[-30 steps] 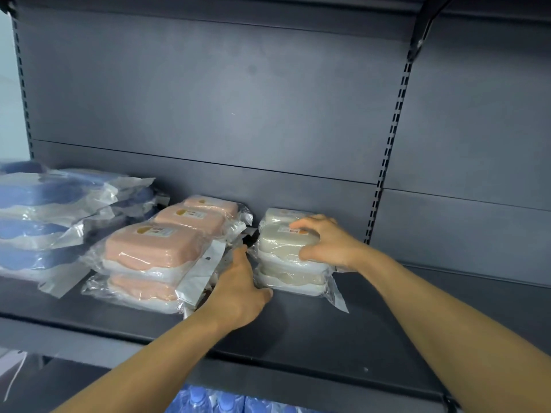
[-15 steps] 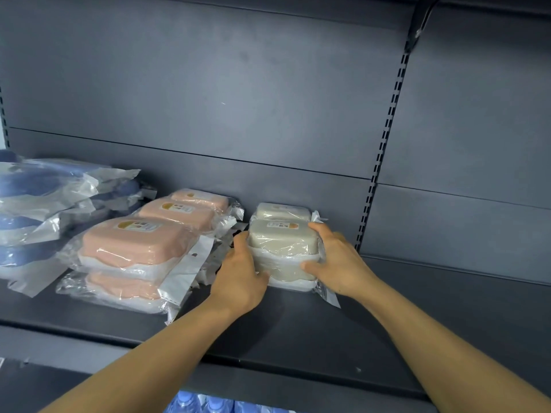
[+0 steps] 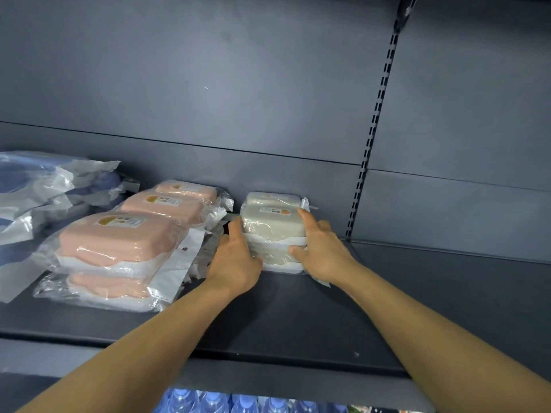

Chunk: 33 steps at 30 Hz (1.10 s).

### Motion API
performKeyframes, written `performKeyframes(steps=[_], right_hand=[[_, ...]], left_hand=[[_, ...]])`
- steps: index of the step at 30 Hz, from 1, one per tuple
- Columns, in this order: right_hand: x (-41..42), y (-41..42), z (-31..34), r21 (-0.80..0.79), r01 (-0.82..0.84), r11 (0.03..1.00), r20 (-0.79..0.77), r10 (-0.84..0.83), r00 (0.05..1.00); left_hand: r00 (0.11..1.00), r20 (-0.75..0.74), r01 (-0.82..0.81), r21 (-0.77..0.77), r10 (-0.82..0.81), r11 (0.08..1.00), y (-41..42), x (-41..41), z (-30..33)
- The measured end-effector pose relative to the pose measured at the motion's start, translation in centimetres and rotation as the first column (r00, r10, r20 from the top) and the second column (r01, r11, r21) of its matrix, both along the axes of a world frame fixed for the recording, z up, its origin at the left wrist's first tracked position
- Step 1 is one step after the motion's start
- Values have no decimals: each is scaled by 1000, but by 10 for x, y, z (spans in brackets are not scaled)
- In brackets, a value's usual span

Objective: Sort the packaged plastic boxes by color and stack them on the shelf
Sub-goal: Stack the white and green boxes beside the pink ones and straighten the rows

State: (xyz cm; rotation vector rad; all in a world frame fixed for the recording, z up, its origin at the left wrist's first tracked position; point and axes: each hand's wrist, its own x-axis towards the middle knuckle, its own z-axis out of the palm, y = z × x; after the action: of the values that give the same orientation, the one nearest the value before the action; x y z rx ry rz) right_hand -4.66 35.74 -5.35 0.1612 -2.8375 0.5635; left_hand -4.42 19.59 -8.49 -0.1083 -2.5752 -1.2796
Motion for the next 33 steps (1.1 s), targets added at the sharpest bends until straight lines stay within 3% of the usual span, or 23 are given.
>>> performKeyframes(steps=[3, 7, 12, 15, 18, 20, 26, 33], right_hand=[[15, 6, 4, -36, -29, 999, -11, 29, 1000], [62, 21, 11, 32, -51, 998, -186, 56, 981], [143, 47, 3, 120, -85, 989, -323, 120, 939], [193, 65, -21, 81, -128, 988, -337, 148, 930], [239, 83, -61, 20, -186, 982, -259, 185, 948], [263, 96, -97, 15, -214, 977, -176, 213, 961], [325, 127, -209, 70, -203, 977, 176, 188, 966], [382, 148, -332, 122, -131, 984, 498, 53, 865]], left_hand=[[1000, 15, -13, -6, 13, 1000, -1, 7, 1], [997, -35, -70, -140, 66, 988, 1, 35, 9], [989, -148, -41, -312, -6, 949, 20, 108, 16], [973, -227, -47, -354, -37, 934, 40, 167, 8], [950, -291, 5, -343, -111, 939, 65, 226, -16], [962, -238, 34, -388, -135, 921, 83, 260, -44], [984, 129, 178, -620, -124, 765, 115, 317, -153], [885, 434, 431, -624, -170, 651, 125, 351, -285]])
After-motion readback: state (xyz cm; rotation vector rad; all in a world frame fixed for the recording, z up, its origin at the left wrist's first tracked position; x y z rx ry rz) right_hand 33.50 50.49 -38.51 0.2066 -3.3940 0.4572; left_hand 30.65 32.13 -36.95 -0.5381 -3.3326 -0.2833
